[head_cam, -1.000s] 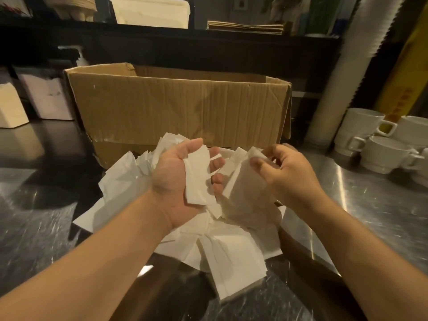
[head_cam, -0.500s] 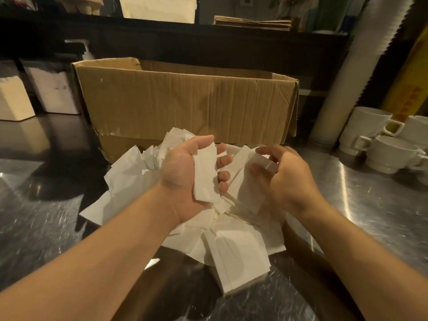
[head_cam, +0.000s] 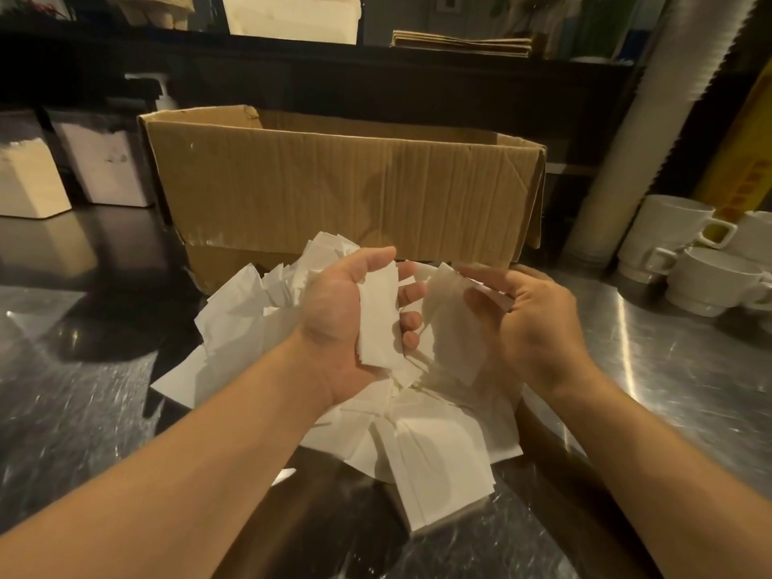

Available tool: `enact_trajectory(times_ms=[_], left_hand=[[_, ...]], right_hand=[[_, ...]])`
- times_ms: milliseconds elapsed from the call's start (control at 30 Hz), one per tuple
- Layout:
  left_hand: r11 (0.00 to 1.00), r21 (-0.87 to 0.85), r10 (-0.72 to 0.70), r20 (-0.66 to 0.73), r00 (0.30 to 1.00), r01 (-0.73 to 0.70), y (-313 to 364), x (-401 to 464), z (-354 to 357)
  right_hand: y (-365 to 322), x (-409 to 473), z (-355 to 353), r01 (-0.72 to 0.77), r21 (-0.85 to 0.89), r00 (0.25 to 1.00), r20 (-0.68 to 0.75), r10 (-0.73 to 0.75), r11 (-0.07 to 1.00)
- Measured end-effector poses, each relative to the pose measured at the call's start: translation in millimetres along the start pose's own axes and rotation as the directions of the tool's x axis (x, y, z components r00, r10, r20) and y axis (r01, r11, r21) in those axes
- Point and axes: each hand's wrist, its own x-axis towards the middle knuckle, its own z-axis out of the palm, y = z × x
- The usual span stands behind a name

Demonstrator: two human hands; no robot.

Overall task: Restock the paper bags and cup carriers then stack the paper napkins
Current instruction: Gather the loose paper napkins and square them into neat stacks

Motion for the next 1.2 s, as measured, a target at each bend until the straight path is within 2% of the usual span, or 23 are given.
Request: enact_trajectory(times_ms=[300, 433, 500, 600, 633, 700, 767, 867, 933, 1067, 1200], left_hand=[[0.999, -0.047, 0.007, 0.031, 0.999, -0.006, 0, 3, -1], [0.996, -0.067, 0.059, 0.016, 0.998, -0.057, 3, 1, 0], [0.993, -0.075, 0.092, 0.005, 0.996, -0.091, 5, 1, 2], [0.99, -0.115, 0.078, 0.016, 0.997, -0.076, 6, 0, 4], [0.991, -0.121, 0.055, 0.031, 0.998, -0.05, 6, 1, 3], [0.995, -0.098, -0.027, 0.103, 0.994, 0.037, 5, 0, 2], [0.995, -0.035, -0.084, 0.187, 0.979, 0.092, 2, 0, 1], [0.992, 0.017, -0.125, 0.253, 0.959, 0.124, 0, -3, 3], [0.99, 0.041, -0.143, 0.23, 0.963, 0.137, 0, -6, 3], [0.993, 0.021, -0.118, 0.213, 0.97, 0.116, 1, -9, 3], [0.987, 0.016, -0.159, 0.222, 0.962, 0.16, -1, -1, -2]], right_hand=[[-17, -2, -10, 0.194, -0.109, 0.969, -0.135, -0.208, 0.975], [-32, -6, -24, 0.118, 0.274, 0.991, -0.089, -0.097, 0.954], [-42, -6, -34, 0.045, 0.421, 0.999, -0.02, -0.04, 0.906], [-55, -3, -50, -0.136, 0.631, 0.967, 0.252, -0.035, 0.764], [-60, -3, -54, -0.193, 0.649, 0.932, 0.356, -0.069, 0.736], [-69, -2, -56, -0.268, 0.61, 0.847, 0.517, -0.119, 0.746], [-77, 1, -50, -0.258, 0.531, 0.817, 0.566, -0.112, 0.807], [-84, 5, -33, -0.15, 0.386, 0.902, 0.431, -0.034, 0.91], [-84, 7, -25, -0.125, 0.331, 0.937, 0.35, 0.002, 0.935], [-79, 0, -17, -0.131, 0.326, 0.958, 0.285, 0.035, 0.936], [-71, -5, -21, -0.07, 0.272, 0.979, 0.204, 0.014, 0.96]])
